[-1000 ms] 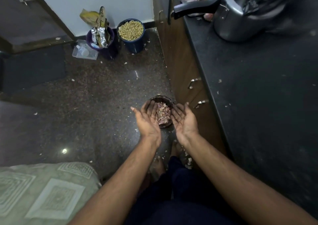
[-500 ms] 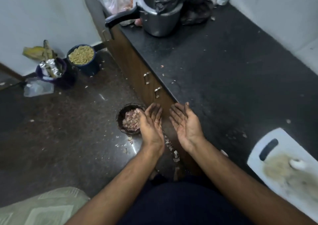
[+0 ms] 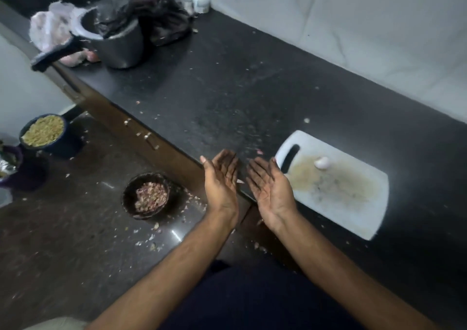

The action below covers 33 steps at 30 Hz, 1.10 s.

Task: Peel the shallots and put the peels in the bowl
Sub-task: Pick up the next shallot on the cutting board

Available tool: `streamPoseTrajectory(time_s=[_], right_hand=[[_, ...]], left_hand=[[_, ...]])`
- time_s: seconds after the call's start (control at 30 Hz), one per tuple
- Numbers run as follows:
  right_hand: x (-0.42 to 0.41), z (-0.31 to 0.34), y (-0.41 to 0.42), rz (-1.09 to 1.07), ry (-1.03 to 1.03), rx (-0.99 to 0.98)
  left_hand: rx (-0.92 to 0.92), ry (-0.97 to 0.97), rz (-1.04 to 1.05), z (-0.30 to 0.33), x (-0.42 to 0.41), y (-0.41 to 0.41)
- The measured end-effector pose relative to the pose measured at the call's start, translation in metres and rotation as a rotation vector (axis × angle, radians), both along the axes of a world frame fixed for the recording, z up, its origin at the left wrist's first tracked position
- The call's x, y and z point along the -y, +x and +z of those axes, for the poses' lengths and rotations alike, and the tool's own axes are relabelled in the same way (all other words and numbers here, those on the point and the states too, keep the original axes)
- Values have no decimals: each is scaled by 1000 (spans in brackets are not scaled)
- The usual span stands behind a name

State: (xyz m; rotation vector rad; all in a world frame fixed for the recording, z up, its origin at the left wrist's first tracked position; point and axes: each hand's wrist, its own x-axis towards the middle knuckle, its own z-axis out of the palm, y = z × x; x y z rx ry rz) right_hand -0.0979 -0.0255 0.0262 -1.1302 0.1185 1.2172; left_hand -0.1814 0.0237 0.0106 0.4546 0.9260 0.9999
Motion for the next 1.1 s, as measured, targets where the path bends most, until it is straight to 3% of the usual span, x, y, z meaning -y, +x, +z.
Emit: streamPoseTrajectory(time_s=[0.4, 0.8, 0.9, 1.03, 1.1], right_hand=[[149, -2, 107, -335, 33, -22], [158, -10, 130, -434, 28, 8], [137, -10, 133, -433, -109, 220], [112, -25, 141, -205, -310, 918], [93, -35, 148, 0, -356, 1243]], left_hand=[[-44, 84, -248, 10, 112, 101], [-113, 142, -317, 5, 107, 126], [-173, 172, -309, 6, 84, 130], [-353, 204, -420, 3, 52, 133], [-524, 376, -530, -3, 31, 132]])
